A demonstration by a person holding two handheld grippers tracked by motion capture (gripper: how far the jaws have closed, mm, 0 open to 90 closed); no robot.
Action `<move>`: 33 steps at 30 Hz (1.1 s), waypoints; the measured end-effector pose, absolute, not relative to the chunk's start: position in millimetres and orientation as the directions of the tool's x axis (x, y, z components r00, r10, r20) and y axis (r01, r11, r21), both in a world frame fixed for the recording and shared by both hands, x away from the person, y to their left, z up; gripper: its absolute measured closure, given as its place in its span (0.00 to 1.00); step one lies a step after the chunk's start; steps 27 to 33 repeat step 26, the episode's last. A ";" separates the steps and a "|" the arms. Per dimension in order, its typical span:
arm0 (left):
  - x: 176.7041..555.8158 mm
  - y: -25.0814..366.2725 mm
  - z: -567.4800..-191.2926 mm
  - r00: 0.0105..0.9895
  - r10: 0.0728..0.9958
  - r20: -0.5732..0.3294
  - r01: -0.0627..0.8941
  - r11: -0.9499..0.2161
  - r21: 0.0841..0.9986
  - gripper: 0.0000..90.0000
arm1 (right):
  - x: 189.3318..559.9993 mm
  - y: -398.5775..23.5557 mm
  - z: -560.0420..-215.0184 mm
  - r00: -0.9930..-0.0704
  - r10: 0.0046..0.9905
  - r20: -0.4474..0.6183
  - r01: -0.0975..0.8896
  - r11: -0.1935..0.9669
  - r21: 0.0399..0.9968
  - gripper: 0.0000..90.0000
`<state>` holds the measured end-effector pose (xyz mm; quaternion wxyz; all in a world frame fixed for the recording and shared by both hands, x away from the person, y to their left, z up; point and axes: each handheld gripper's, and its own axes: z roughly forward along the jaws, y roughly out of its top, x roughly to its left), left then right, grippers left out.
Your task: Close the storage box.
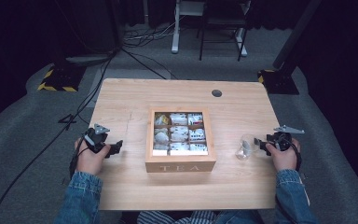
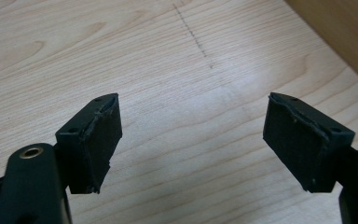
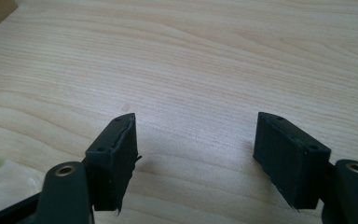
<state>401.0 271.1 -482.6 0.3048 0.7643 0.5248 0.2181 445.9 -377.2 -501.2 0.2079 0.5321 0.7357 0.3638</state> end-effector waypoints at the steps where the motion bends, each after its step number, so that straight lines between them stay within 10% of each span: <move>1: 401.2 270.6 -484.6 0.351 0.936 0.013 0.670 -0.261 0.695 0.23 | 446.0 -377.4 -501.9 -0.349 0.934 0.078 0.627 0.171 0.760 0.34; 33: 408.0 272.5 -504.1 0.380 0.925 -0.023 0.672 -0.259 0.694 0.19 | 448.2 -372.6 -503.2 -0.362 0.932 -0.004 0.617 0.242 0.749 0.27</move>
